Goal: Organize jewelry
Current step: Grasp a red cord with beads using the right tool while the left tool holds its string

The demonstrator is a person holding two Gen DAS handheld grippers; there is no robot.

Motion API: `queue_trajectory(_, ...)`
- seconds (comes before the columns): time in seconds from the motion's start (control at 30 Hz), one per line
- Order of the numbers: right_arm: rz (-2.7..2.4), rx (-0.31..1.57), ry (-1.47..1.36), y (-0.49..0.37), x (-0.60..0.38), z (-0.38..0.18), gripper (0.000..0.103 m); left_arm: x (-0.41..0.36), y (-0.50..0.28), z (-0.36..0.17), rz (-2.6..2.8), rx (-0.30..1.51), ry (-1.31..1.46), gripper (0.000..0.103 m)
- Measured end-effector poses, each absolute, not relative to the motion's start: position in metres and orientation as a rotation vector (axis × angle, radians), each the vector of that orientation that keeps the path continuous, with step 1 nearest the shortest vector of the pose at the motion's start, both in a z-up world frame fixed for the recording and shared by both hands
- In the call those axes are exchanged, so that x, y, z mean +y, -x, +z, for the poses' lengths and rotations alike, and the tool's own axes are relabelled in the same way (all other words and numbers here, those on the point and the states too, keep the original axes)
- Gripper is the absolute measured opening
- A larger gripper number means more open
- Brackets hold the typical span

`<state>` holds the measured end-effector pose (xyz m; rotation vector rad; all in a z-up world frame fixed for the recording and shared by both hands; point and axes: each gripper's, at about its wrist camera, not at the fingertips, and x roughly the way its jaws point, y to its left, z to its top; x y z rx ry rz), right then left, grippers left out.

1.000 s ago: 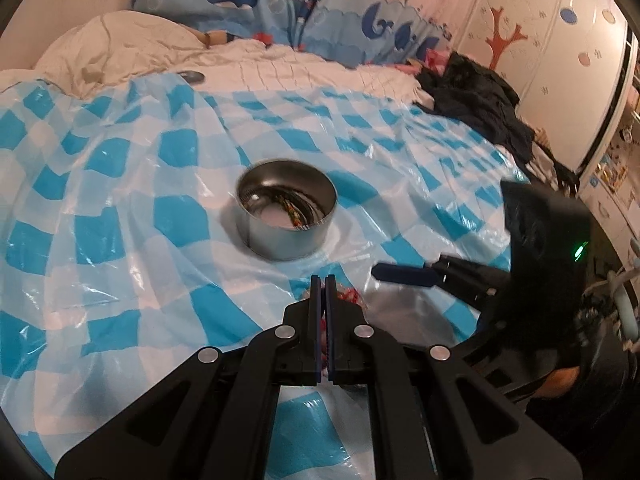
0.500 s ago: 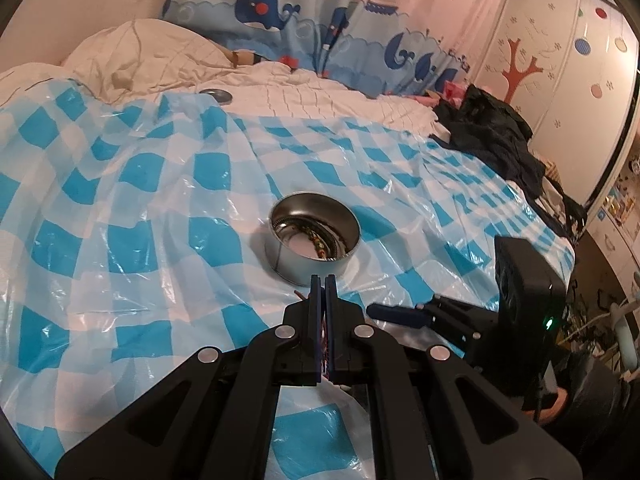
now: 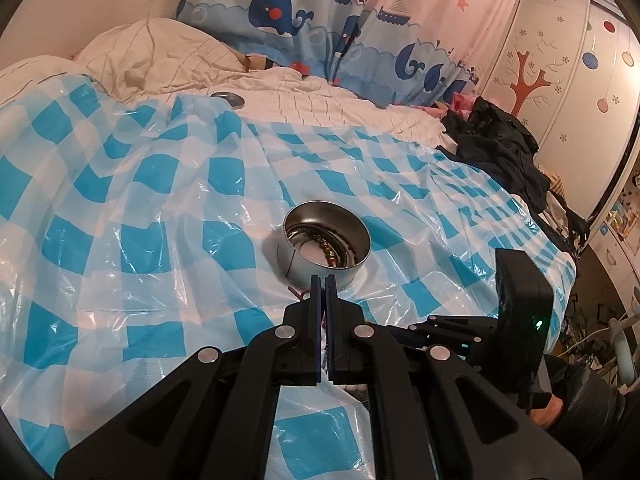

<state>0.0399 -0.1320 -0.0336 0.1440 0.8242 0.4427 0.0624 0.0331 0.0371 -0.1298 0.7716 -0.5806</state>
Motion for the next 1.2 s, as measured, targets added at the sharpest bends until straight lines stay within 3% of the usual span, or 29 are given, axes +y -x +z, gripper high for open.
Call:
queue_trajectory(0.07, 0.446, 0.817, -0.172, -0.040, -0.137, -0.031, 0.008, 0.033, -0.063, 0.037, -0.580, 0.771, 0.128, 0.001)
queue_trajectory(1.2, 0.400, 0.860, -0.356, -0.050, -0.168, -0.039, 0.011, 0.029, -0.062, 0.038, -0.582, 0.777, 0.121, 0.001)
